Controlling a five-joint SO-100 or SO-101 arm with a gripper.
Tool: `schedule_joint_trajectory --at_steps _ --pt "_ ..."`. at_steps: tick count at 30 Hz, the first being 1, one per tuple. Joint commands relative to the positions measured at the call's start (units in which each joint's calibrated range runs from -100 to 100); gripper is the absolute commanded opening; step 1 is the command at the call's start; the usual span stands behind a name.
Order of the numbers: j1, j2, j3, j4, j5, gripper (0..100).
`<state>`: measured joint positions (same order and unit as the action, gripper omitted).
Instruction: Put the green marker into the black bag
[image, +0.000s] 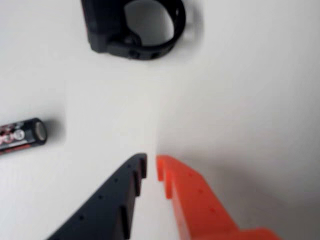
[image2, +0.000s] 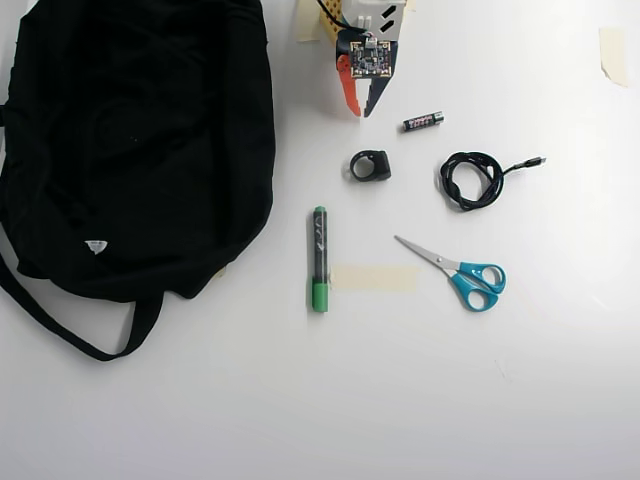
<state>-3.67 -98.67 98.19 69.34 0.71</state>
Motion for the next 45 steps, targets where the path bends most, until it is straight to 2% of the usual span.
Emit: schedule_joint_trajectory --at_steps 1,45 --pt "-0.2 -0.8 1.2 2.7 0.0 2" --pt "0.3 -0.8 1.2 2.7 0.0 2"
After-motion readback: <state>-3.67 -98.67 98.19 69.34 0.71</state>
